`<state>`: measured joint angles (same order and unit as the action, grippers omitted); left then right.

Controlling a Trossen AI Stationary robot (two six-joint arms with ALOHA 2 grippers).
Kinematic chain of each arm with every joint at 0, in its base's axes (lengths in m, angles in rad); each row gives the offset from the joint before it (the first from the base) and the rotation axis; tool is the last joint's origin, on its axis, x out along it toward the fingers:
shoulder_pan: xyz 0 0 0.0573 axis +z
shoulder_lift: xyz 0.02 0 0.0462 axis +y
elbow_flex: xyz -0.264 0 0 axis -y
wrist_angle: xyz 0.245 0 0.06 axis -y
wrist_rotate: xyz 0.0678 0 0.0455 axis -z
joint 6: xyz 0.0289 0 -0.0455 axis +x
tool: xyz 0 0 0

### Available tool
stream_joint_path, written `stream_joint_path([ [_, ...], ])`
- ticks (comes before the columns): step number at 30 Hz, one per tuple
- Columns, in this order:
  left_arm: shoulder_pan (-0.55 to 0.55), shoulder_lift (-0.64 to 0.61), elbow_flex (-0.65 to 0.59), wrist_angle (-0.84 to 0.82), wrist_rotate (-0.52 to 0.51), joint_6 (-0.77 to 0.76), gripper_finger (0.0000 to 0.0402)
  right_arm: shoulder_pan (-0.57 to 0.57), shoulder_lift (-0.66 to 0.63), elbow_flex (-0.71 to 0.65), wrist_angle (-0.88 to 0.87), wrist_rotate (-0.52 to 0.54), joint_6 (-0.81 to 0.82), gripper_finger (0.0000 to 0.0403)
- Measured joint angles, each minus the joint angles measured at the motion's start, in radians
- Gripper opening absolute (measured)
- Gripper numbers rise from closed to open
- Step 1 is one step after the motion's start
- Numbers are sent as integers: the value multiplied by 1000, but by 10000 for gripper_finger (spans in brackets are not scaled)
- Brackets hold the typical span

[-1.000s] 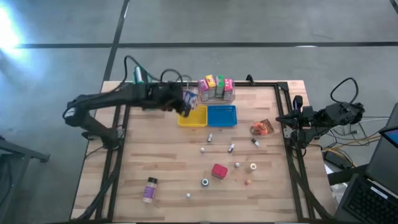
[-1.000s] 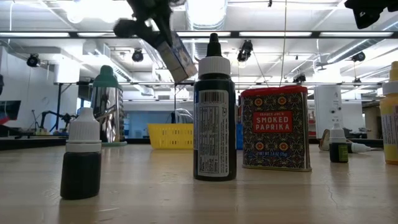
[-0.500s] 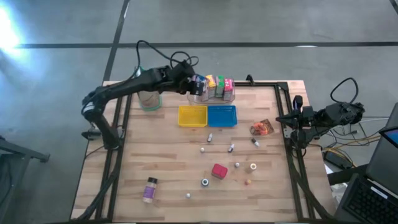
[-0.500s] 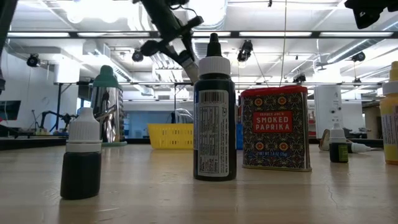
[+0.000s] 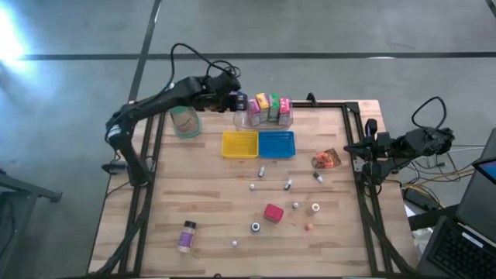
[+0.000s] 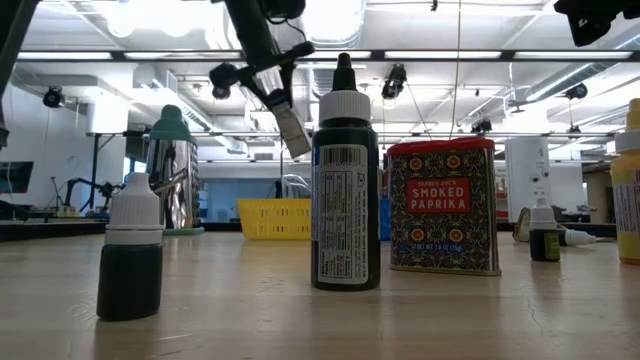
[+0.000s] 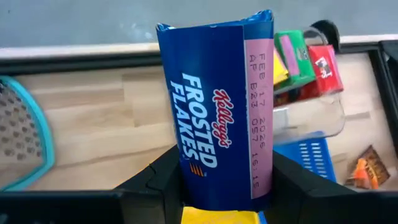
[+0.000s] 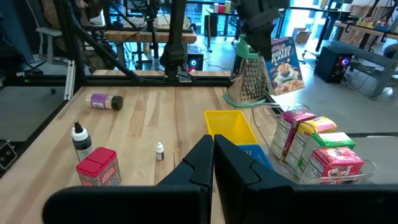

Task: Pick & Place Kitchen Items
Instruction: Put the blue cereal box into the transparent bin

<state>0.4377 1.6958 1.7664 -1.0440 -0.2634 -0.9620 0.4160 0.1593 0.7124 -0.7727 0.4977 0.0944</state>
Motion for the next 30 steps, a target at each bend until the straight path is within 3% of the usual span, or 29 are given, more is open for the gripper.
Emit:
stream_joint_path([
  [15,40,133,-2,-1,20,-29,165,0,0,0,0,0,0,8],
  [30,75,281,-2,102,72,-4,165,0,0,0,0,0,0,8],
])
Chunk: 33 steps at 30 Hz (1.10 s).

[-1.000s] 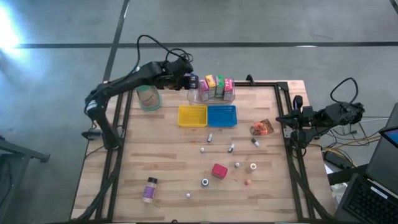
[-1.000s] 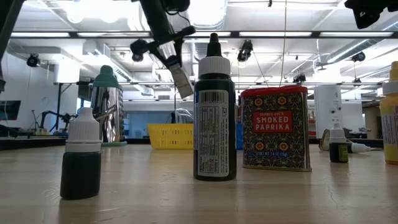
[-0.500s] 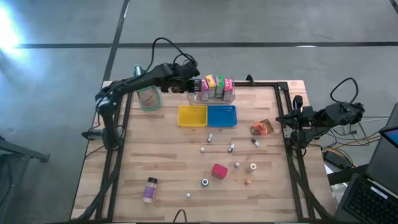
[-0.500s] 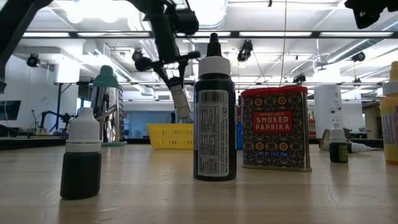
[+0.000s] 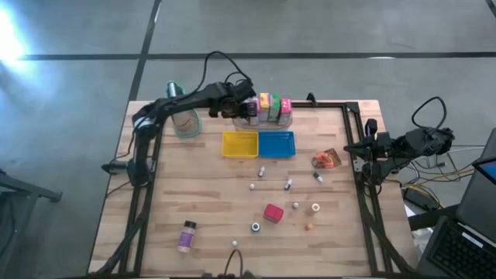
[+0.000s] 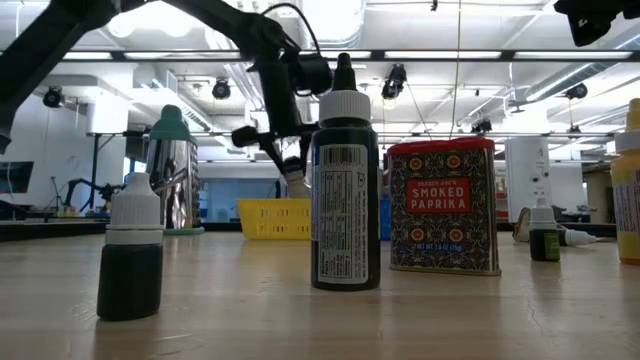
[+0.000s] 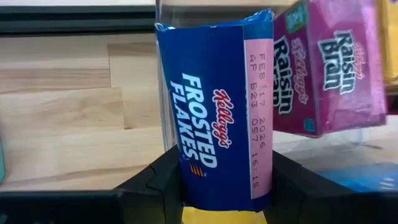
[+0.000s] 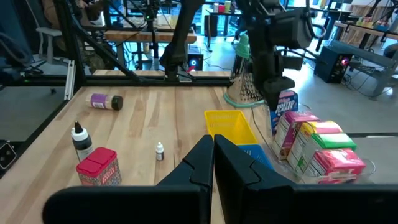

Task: Pick & Place Kitchen Items
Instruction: Put the blue cereal box into the transparent bin, then adjust the cereal boxes in the transparent bin

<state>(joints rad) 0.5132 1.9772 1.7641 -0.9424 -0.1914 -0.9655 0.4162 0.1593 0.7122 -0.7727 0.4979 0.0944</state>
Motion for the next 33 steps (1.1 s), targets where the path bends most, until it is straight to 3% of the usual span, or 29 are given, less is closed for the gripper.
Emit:
stream_joint_path([
  [9,18,36,3,30,33,84,173,0,0,0,0,0,0,8],
  [21,34,36,17,57,54,159,289,0,0,0,0,0,0,8],
  [28,42,18,123,34,116,263,292,0,0,0,0,0,0,8],
  [33,31,-15,215,-27,207,497,290,0,0,0,0,0,0,8],
])
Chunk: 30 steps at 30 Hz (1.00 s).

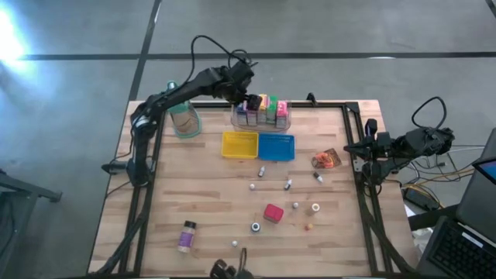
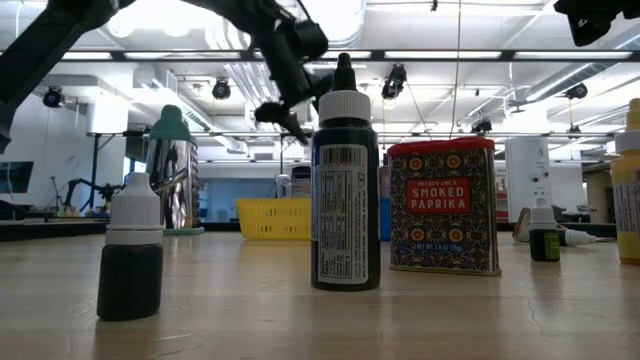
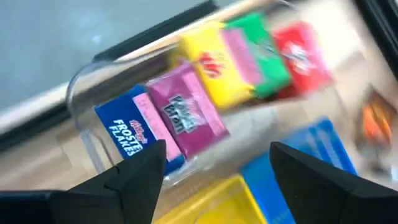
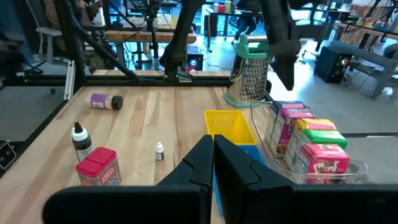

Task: Pick & Place Kitchen Items
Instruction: Adjust the cereal boxes in the transparent bin

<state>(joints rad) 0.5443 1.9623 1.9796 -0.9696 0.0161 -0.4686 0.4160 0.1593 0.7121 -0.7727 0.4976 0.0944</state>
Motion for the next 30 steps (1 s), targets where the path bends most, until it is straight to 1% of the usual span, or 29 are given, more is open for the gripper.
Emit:
stream_joint_path([
  [2,-23,-11,16,-47,13,147,288,0,0,0,0,0,0,8],
  [5,-72,-26,5,-106,19,388,275,0,0,0,0,0,0,8],
  [8,-121,-27,-42,-107,28,581,246,0,0,0,0,0,0,8],
  [10,-148,-27,-90,-60,35,673,217,0,0,0,0,0,0,8],
  [16,-172,-27,-209,-26,26,795,110,0,0,0,0,0,0,8],
  [20,-157,-33,-272,-22,-68,854,44,0,0,0,0,0,0,8],
  [22,-139,-42,-295,16,-88,884,17,0,0,0,0,0,0,8],
  [23,-132,-47,-304,41,-88,899,9,0,0,0,0,0,0,8],
  [25,-118,-57,-316,86,-90,921,7,0,0,0,0,0,0,8],
  [30,-89,-60,-316,107,-85,987,8,0,0,0,0,0,0,8],
])
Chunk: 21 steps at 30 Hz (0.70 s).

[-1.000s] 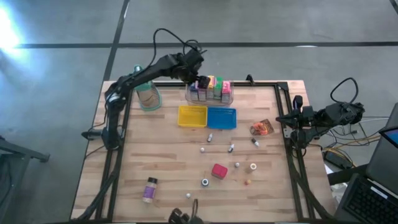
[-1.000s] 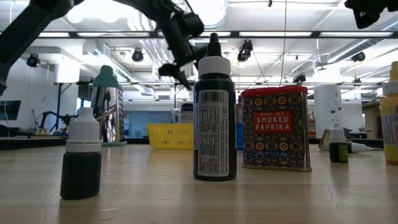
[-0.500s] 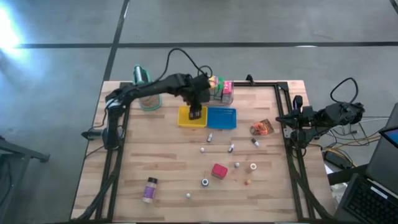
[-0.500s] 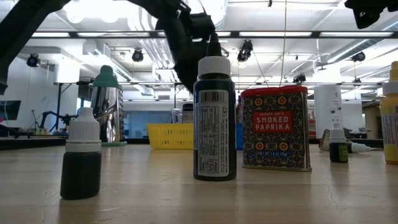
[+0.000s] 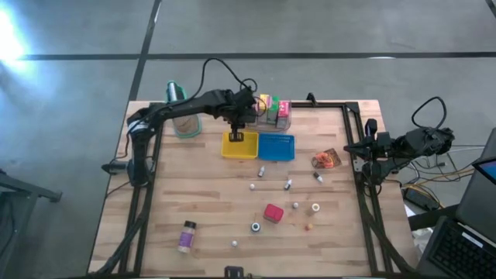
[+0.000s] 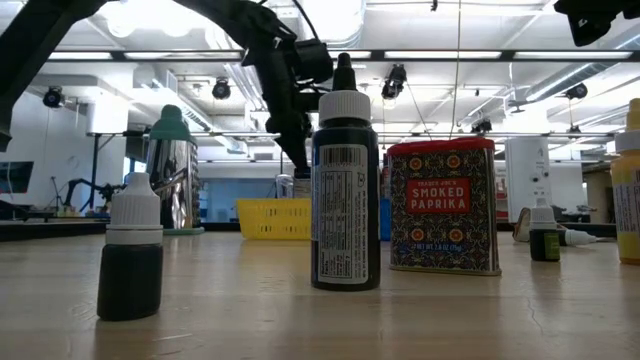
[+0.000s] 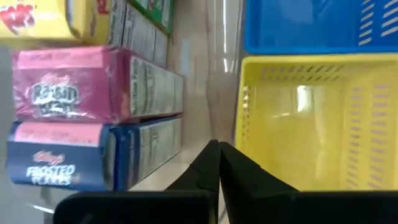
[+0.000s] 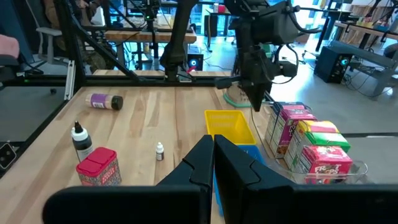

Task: Pick & Place Kitchen Items
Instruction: Adjust the cereal boxes in the transparent bin

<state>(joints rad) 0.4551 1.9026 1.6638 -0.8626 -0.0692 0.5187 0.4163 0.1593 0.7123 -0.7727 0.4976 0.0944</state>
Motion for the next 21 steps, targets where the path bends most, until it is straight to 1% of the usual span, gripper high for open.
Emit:
stream_joint_path([
  [5,40,0,0,6,-1,1,4,0,0,0,0,0,0,8],
  [9,59,3,-2,49,0,-2,3,0,0,0,0,0,0,8],
  [17,87,26,-11,105,-2,47,2,0,0,0,0,0,0,8],
  [21,98,35,-16,156,-38,49,1,0,0,0,0,0,0,8],
])
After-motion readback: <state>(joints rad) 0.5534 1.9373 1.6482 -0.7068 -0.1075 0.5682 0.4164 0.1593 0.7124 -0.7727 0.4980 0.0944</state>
